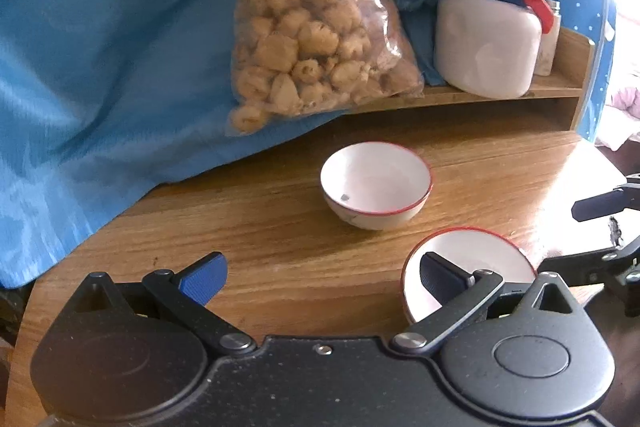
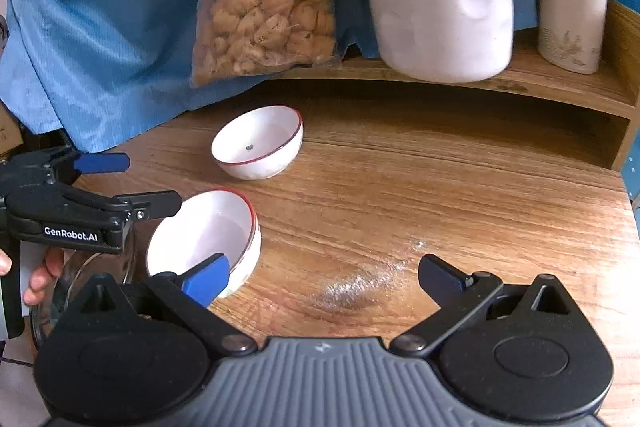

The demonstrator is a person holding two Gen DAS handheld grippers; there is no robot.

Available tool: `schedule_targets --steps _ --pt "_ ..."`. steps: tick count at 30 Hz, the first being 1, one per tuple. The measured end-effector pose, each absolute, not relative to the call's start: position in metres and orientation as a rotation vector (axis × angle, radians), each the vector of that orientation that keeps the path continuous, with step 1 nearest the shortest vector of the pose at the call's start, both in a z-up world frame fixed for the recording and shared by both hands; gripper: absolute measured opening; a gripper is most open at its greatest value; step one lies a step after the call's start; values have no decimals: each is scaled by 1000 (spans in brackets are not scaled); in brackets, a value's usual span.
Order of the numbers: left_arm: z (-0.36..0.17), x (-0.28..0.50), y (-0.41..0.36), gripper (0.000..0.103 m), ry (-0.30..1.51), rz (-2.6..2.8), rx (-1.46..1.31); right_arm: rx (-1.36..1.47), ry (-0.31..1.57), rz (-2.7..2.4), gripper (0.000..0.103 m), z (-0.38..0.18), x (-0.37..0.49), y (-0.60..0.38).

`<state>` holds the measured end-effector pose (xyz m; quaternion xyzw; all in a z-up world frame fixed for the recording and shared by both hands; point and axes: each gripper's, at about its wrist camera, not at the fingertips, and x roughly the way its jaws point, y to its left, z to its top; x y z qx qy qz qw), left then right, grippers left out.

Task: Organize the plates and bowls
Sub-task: 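Move both grippers to the red-rimmed white bowl and close on its rim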

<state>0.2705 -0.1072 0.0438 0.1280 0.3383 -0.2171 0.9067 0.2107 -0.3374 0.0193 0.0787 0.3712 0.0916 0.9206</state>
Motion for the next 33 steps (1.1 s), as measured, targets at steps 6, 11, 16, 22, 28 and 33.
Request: schedule_targets --steps 6,11,16,22,28,33 --pt "44 269 -108 102 707 -484 291 151 782 202 103 20 219 -332" --pt "42 271 -114 102 744 -488 307 133 801 214 103 20 225 -328" --pt "39 272 -123 102 769 -520 312 118 825 235 102 22 229 -324" --pt "34 271 -126 102 777 -541 306 154 845 237 102 18 233 -331" --pt "31 273 -127 102 802 -552 310 202 844 247 99 13 235 -337" --pt "31 272 -128 91 801 -574 314 196 839 251 95 13 236 -336"
